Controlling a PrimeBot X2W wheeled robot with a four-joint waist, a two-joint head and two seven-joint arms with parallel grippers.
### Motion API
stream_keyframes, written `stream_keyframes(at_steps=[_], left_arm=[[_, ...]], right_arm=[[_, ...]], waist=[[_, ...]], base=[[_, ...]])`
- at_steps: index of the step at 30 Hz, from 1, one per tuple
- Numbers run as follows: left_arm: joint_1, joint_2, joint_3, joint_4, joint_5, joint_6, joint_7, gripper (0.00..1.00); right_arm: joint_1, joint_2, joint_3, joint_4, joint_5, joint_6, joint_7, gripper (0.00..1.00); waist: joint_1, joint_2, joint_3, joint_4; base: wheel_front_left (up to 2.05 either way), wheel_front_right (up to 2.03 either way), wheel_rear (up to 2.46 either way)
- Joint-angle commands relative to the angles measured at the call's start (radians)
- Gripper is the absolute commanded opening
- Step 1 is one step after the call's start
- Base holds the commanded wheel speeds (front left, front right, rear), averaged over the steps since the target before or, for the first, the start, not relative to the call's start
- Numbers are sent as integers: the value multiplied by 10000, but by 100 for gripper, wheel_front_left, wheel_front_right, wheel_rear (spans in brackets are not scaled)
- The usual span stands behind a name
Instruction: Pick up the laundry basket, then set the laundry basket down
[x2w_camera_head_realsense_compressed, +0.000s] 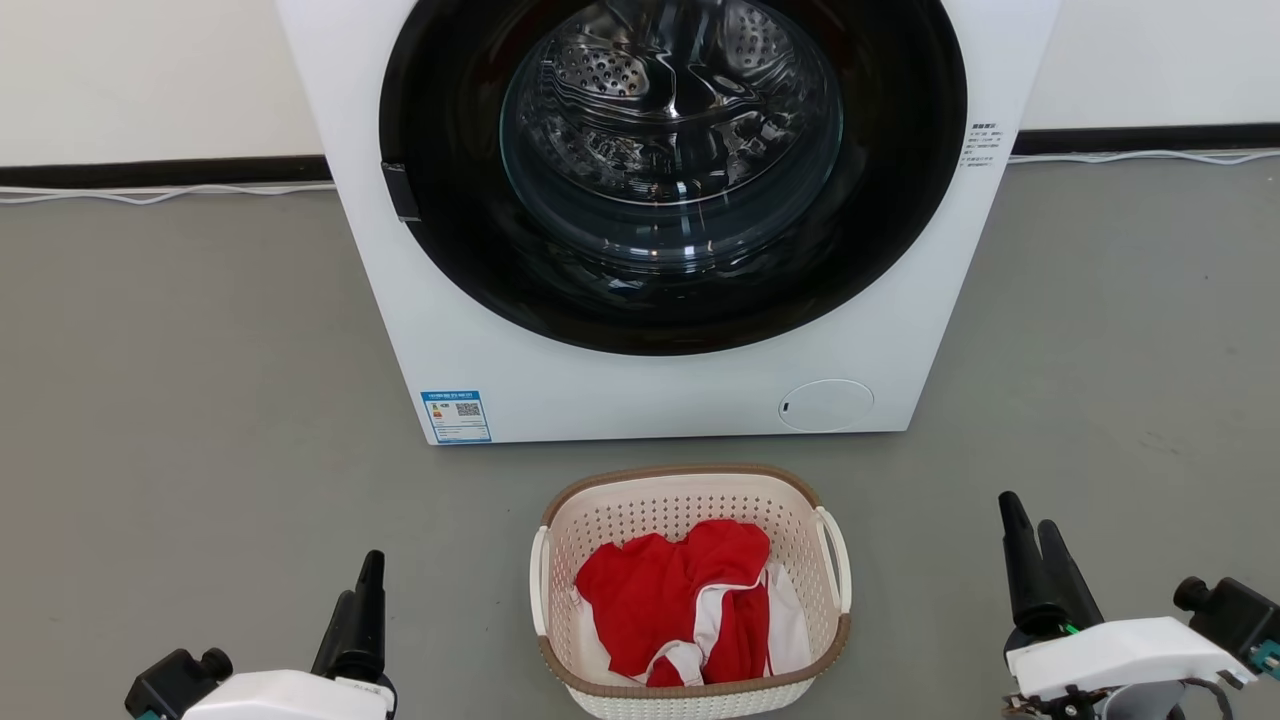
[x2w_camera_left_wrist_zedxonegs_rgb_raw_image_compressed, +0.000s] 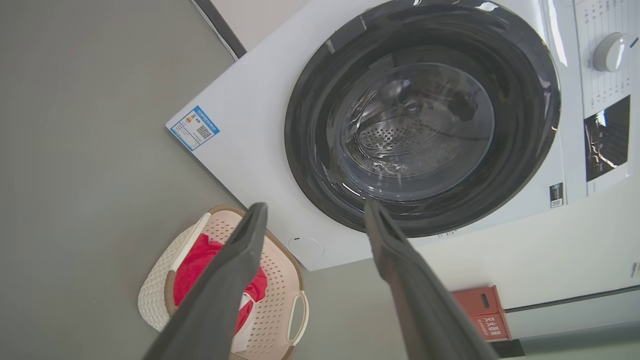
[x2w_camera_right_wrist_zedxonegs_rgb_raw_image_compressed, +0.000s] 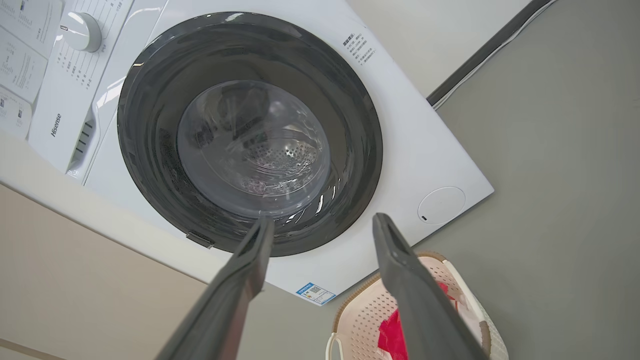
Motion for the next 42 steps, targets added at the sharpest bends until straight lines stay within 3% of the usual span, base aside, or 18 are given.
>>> stream_keyframes(at_steps=[1,42], left_arm=[[-364,97,91,-211,434,35,-151,100],[-199,141,-103,-292,5853,271,-1353,100]], right_arm=[[-357,-138,179,-326,-512,38,-179,100],[-387,-188,448,183,-5759,64,-1380,100]], waist=[[-1,0,-7,-1],[-1,0,-97,-46]], base=[[0,0,0],[0,0,0]])
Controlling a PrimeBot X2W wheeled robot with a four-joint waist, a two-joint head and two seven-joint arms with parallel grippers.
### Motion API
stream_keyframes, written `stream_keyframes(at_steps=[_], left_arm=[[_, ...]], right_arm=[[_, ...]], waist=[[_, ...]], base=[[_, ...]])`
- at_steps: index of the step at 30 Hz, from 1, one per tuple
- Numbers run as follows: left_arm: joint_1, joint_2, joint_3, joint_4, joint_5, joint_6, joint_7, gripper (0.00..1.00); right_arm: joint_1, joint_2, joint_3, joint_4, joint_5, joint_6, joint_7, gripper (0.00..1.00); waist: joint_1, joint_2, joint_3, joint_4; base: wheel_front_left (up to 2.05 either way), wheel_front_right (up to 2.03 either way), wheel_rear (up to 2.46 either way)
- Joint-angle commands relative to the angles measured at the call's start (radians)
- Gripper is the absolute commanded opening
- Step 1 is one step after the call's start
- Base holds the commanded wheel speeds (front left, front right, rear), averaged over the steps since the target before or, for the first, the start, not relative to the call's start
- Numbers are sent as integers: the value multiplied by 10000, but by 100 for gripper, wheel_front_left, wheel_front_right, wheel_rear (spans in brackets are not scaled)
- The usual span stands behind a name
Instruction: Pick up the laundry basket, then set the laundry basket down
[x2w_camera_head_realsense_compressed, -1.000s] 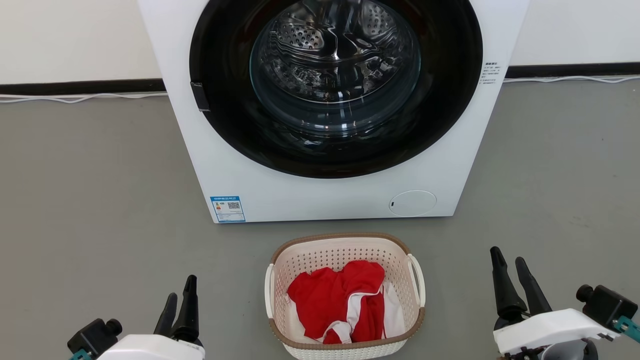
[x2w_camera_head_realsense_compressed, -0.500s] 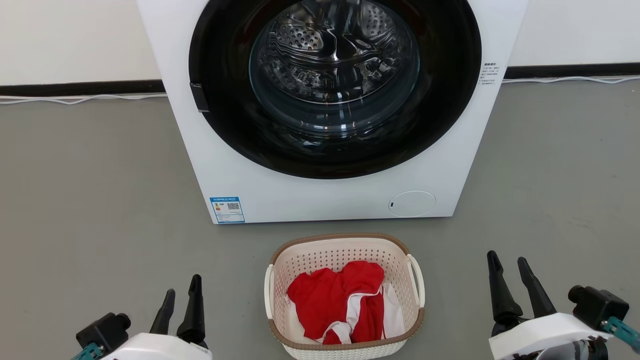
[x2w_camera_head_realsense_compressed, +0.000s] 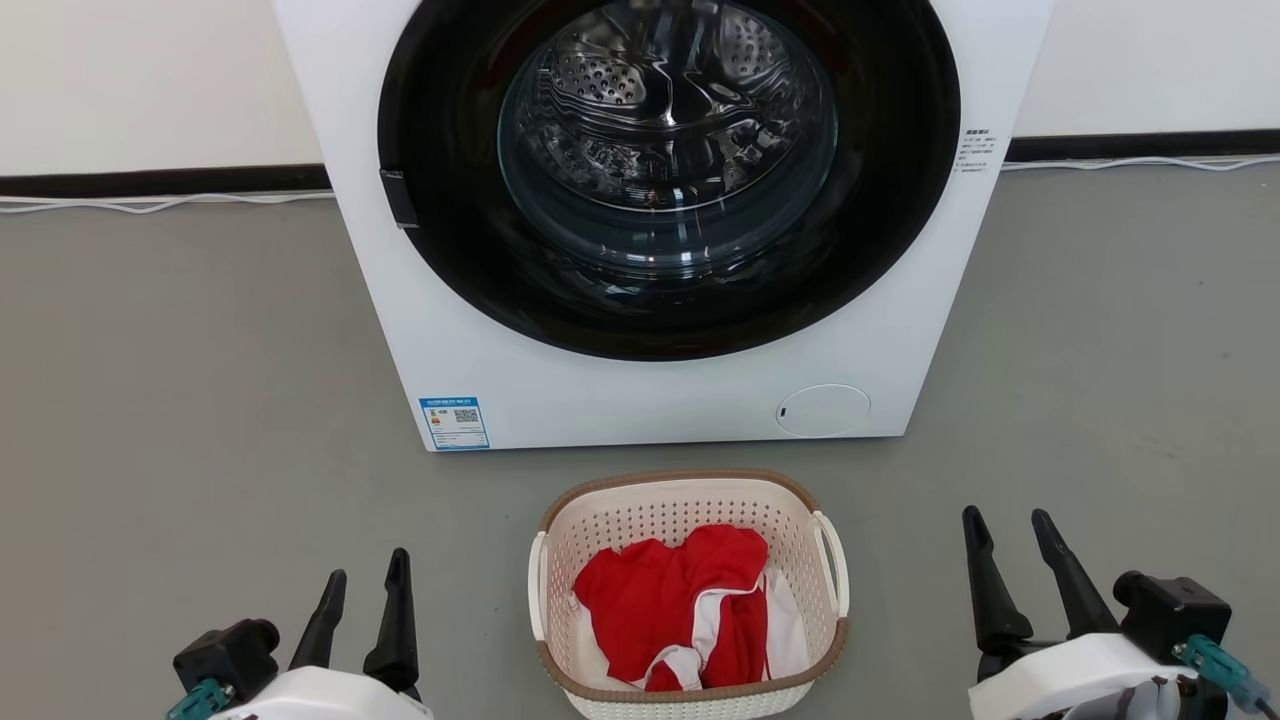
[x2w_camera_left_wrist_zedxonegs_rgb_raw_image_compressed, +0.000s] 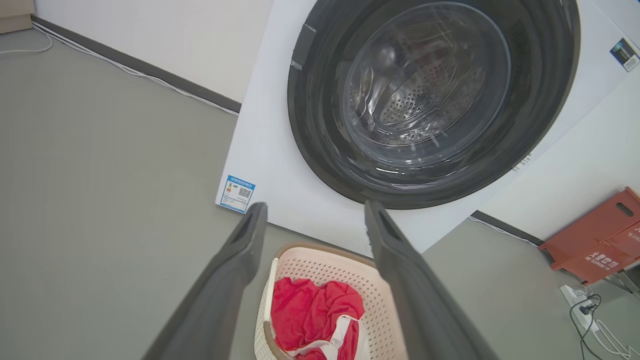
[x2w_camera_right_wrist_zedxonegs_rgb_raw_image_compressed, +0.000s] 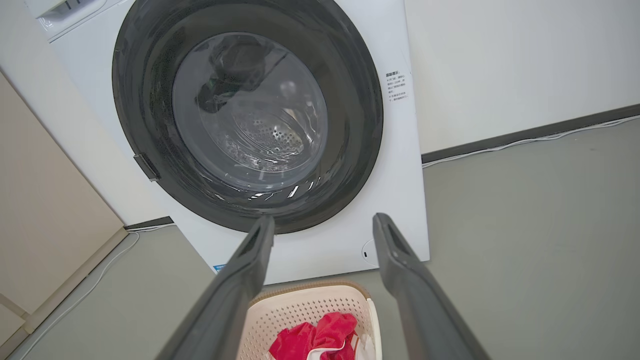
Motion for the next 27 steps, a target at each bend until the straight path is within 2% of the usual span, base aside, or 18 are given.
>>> stream_keyframes(at_steps=[1,27], left_arm=[[-211,107,205,-277,380,62,-149,100],[-181,133,58,-160,3053,218,-847,100]], right_arm=[[-379,-109,199,-202,-417,60,-223,100],[-362,-59,298,-36,-3364,75,-920,100]], waist=[[0,0,5,1],[0,0,17,4]], base=[[0,0,0],[0,0,0]])
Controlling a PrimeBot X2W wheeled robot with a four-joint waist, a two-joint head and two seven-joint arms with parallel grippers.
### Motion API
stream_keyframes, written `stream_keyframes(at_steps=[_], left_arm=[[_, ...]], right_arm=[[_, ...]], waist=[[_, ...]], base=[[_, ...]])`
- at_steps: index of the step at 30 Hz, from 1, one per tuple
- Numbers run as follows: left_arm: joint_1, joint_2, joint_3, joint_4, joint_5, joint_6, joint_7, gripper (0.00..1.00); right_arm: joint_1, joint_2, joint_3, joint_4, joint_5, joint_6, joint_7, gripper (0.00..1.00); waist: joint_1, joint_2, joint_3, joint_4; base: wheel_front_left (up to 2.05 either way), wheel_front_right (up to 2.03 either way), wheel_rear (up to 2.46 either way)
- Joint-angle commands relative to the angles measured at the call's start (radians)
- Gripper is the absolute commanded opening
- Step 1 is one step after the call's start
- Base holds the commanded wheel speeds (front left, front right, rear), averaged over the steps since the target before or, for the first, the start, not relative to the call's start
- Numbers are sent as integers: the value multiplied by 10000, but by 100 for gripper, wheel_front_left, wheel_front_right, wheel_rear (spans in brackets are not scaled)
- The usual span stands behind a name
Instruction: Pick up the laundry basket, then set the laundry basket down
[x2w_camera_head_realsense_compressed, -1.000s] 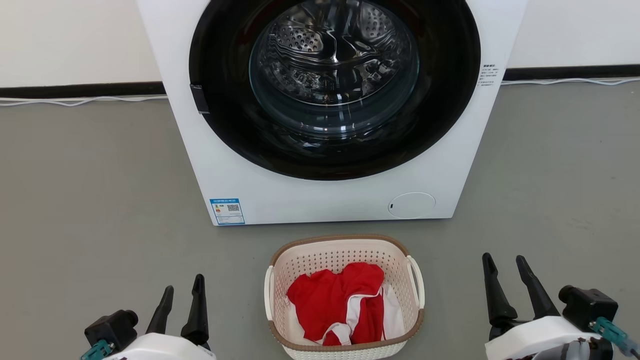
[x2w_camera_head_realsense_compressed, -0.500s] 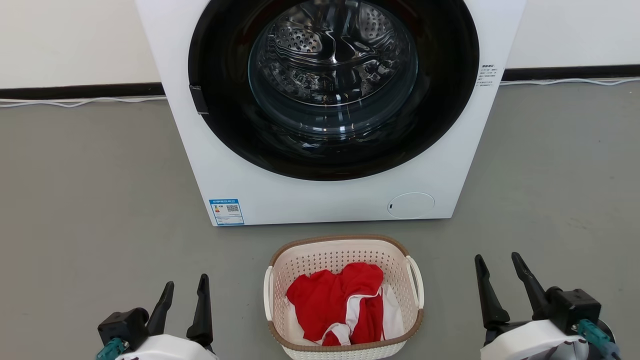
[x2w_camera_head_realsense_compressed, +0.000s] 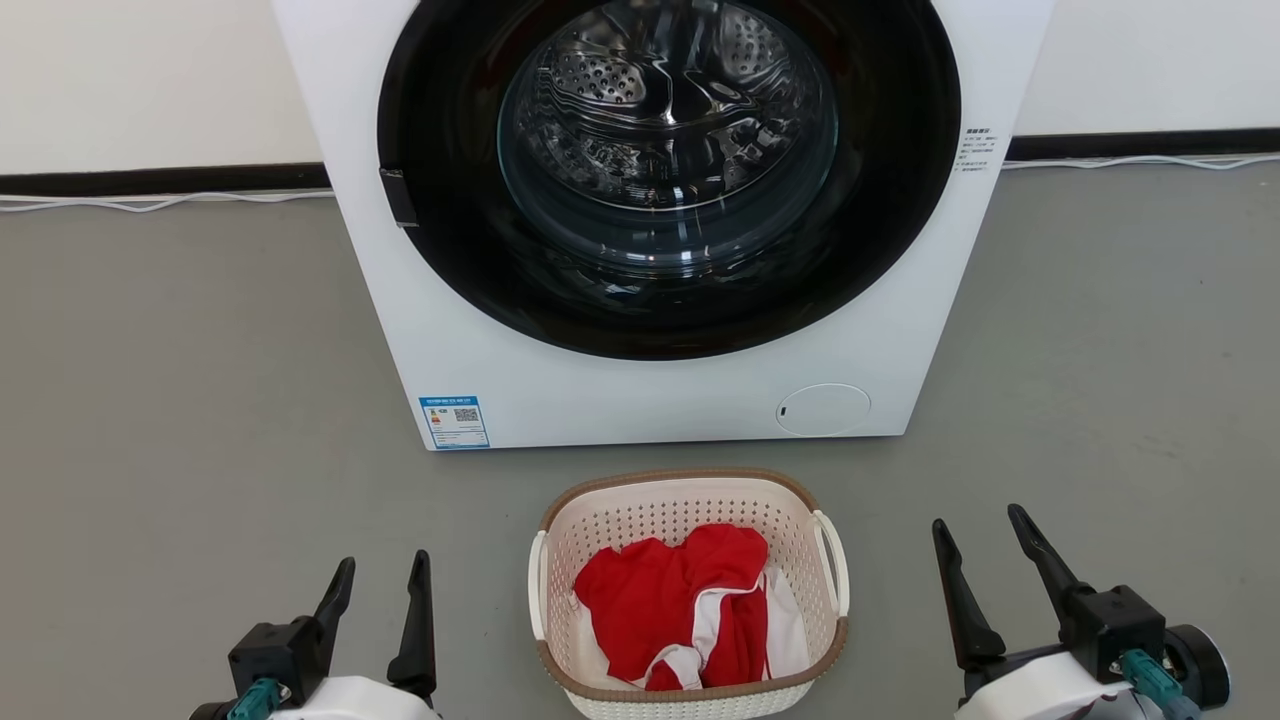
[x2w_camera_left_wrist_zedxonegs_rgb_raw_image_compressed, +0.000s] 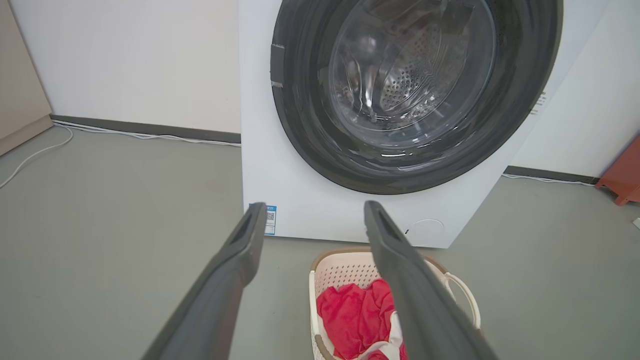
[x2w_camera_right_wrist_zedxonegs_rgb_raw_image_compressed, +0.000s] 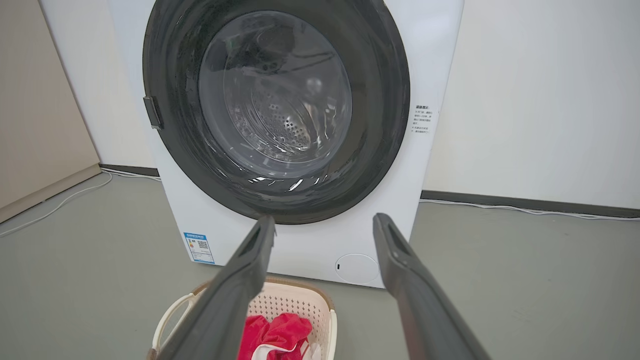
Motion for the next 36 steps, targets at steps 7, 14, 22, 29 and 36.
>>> stream_keyframes(at_steps=[7,14,22,29,36], left_arm=[[-155,104,233,-188,156,111,-134,100],[-169,104,229,-150,158,109,-134,100],[-221,104,194,-104,82,119,-134,100],[-380,104,129,-9,6,129,-134,100],[-1068,104,13,246,-9,99,-134,100]], right_arm=[[-358,-46,171,-144,-184,71,-141,100],[-383,-26,100,-111,-190,71,-141,100],[-418,11,-87,-148,-121,71,-141,100],[-555,59,-219,-149,-12,71,-141,100],[-1141,81,-349,-13,-21,71,-141,100]], waist=[[0,0,-12,15],[0,0,30,18],[0,0,136,38],[0,0,508,42],[0,0,1426,103]], base=[[0,0,0],[0,0,0],[0,0,0],[0,0,0],[0,0,0]])
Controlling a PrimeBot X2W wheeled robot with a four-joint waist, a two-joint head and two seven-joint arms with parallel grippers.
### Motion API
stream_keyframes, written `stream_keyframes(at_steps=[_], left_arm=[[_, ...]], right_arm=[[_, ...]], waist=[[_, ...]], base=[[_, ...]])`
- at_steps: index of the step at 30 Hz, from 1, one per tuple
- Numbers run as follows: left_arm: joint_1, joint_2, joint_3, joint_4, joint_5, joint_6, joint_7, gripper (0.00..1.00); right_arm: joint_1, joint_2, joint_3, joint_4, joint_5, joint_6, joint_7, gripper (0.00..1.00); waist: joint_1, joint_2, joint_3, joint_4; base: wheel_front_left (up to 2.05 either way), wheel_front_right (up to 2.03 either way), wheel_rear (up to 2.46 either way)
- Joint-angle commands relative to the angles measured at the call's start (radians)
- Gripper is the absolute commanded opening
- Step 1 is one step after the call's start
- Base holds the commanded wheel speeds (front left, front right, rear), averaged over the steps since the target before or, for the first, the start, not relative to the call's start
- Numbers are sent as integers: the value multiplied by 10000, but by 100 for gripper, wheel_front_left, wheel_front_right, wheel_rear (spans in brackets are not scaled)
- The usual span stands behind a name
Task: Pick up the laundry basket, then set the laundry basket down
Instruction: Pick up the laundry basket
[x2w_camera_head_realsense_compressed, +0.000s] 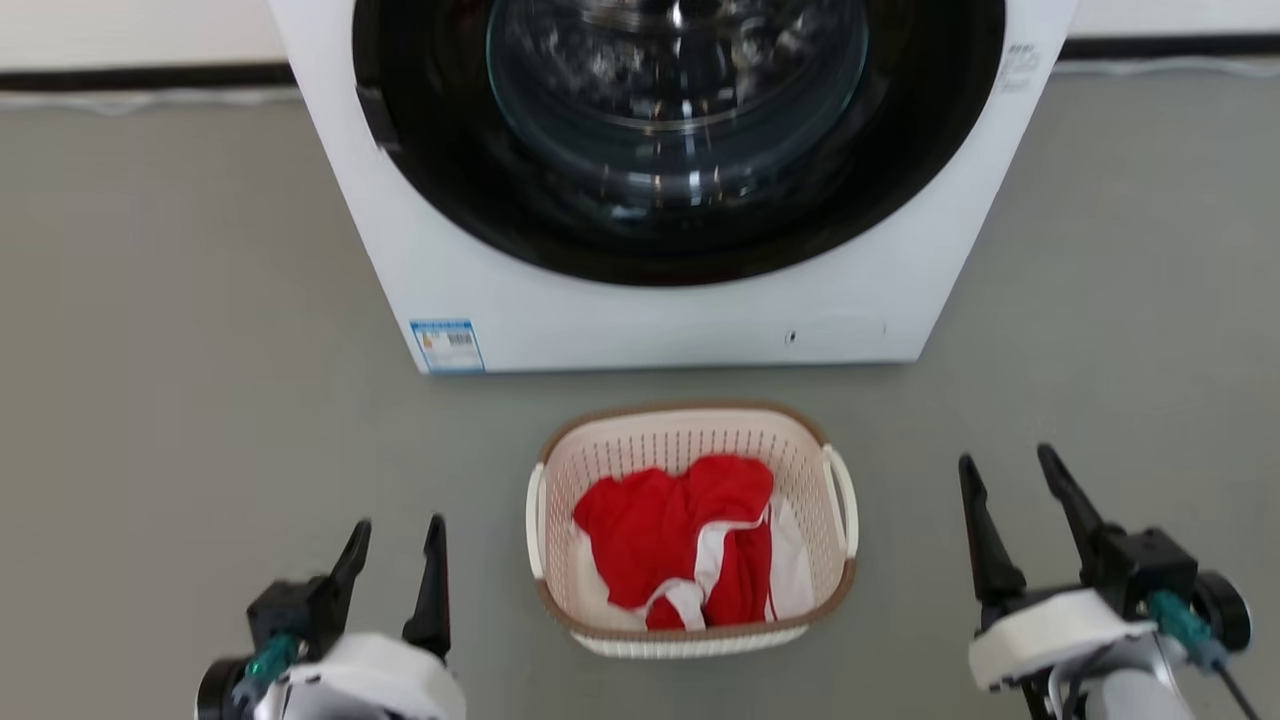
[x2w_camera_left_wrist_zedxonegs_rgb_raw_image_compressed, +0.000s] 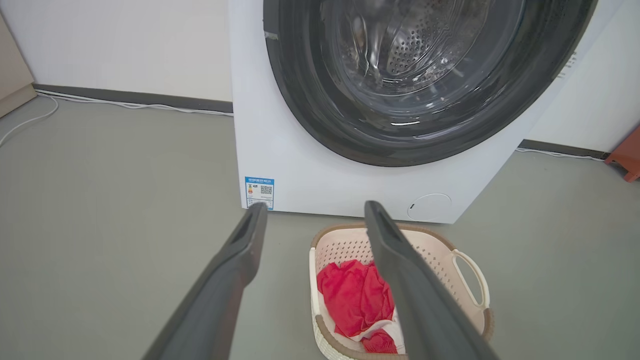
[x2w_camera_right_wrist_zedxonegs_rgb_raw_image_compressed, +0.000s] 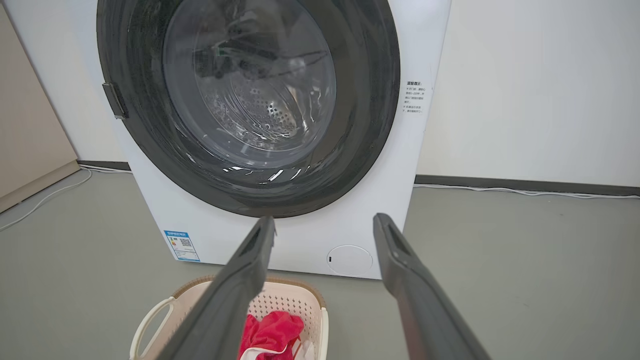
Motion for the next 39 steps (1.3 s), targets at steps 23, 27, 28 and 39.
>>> stream_keyframes(at_steps=[23,27,28,39], left_arm=[[-5630,98,-1246,3663,-905,-63,-107,100],[-6346,98,-1666,4486,-1267,-38,-107,100],[-6510,98,-1786,4672,-1329,-19,-107,100],[-7965,98,-2981,6285,-2266,160,-107,100]], right_arm=[[-4613,-23,-195,2683,-56,63,-139,100],[-5092,-23,-238,3067,-201,63,-139,100],[-5197,-23,-247,3159,-270,63,-139,100],[-6185,-22,-446,4293,-662,63,-139,100]], waist=[[0,-1,4676,385],[0,-1,5192,412],[0,-1,5313,413],[0,-1,6395,407]], base=[[0,0,0],[0,0,0],[0,0,0],[0,0,0]])
